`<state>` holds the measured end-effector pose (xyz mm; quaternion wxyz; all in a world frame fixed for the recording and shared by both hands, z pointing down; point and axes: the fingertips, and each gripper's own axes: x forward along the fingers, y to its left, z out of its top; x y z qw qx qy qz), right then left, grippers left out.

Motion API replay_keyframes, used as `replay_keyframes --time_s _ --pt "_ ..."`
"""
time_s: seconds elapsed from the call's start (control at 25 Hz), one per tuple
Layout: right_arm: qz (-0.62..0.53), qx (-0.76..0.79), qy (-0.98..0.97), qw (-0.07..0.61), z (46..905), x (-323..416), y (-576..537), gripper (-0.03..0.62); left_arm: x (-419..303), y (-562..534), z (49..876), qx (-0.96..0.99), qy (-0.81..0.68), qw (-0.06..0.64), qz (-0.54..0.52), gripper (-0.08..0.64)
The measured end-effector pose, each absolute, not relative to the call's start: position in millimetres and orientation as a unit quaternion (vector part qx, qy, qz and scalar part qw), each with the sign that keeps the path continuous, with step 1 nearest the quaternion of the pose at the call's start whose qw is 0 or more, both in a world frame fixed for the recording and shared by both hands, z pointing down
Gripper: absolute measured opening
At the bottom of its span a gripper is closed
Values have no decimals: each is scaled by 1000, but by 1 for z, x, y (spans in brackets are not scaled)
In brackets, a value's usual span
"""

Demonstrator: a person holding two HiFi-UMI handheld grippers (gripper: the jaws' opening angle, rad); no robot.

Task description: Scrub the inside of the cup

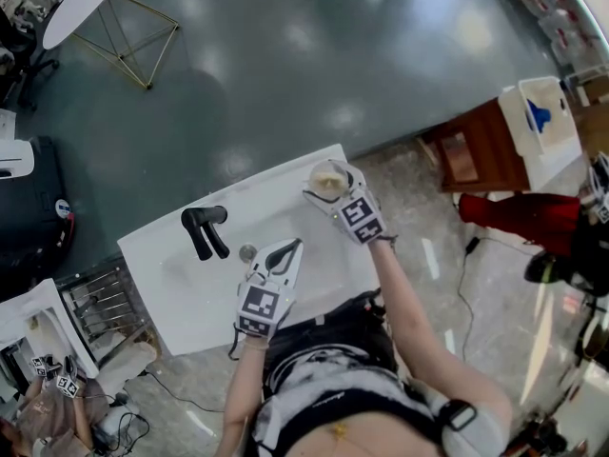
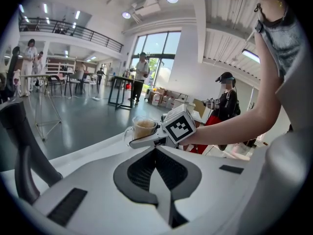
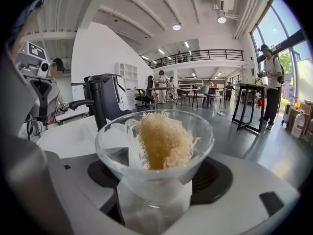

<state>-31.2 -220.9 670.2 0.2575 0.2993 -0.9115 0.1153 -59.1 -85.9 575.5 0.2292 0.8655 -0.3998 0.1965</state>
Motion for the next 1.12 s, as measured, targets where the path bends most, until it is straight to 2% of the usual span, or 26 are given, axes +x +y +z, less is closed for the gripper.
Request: replay_keyframes --time_s 0.08,0.68,0.88,1.12 --pt "128 300 -911 251 669 -31 -221 423 -60 -85 575 866 -399 229 195 8" --pt "149 323 -898 259 668 -4 -197 418 -60 -82 571 862 -412 236 180 8" --pt "162 325 -895 260 667 10 -182 385 -60 -84 567 853 -425 249 173 8" --pt "169 318 -898 253 656 10 -164 303 -61 -78 573 849 -427 267 161 8"
